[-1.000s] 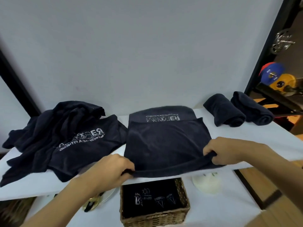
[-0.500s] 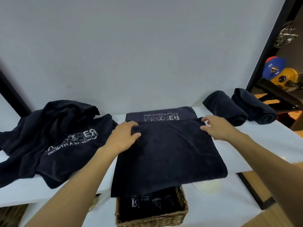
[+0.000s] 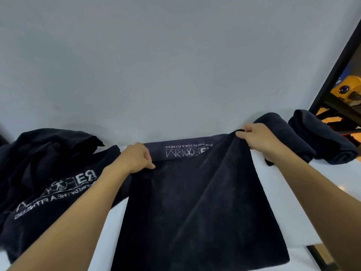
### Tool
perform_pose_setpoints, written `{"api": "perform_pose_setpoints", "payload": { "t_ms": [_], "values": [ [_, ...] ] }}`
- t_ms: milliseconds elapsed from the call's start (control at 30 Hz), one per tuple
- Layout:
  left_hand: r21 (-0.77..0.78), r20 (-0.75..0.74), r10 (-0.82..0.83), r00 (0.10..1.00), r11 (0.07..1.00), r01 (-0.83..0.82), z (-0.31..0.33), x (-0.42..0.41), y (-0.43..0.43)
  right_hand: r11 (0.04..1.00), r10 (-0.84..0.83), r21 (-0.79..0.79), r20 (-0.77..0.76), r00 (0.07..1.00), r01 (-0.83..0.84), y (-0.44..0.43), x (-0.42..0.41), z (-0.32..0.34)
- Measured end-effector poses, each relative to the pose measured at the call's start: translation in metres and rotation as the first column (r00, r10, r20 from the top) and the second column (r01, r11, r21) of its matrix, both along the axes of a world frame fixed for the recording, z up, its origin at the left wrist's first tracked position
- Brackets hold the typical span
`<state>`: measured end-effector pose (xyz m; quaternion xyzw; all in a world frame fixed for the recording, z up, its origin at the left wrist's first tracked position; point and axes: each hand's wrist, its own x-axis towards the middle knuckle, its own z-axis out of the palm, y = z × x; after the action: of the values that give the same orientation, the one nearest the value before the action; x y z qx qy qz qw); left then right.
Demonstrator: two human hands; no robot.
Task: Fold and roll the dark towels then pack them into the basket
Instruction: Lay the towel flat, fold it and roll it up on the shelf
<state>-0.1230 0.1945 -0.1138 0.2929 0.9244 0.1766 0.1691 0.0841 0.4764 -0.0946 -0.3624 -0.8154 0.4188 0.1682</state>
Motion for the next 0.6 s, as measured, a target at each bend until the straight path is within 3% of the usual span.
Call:
{"api": "perform_pose_setpoints", "payload": {
  "t_ms": [100,167,233,433,600],
  "values": [
    [0.192,0.131,-0.015,0.991,0.981,-0.011,0.013,-0.014,0.002,1.0,-0.008,-0.003,0.012,1.0,0.008,0.01,-0.021,-0.01],
    [0.343,0.223,0.024,0.974,0.934,-0.101,0.017,-0.027,0.005,0.999,-0.039,-0.008,0.0,0.999,0.039,0.02,-0.036,-0.018],
    [0.394,0.207,0.118,0.971,0.899,-0.194,0.01,-0.043,0.014,0.997,-0.075,0.039,0.035,0.997,0.073,0.027,-0.049,-0.023],
    [0.242,-0.143,0.284,0.948,0.939,-0.245,-0.017,-0.058,0.054,0.941,-0.14,0.337,0.45,0.882,-0.023,0.037,-0.086,-0.038],
    [0.013,-0.127,0.261,0.957,0.965,-0.262,-0.03,-0.06,0.056,0.93,-0.133,0.364,0.482,0.866,-0.06,0.034,-0.097,-0.042]
  ]
}}
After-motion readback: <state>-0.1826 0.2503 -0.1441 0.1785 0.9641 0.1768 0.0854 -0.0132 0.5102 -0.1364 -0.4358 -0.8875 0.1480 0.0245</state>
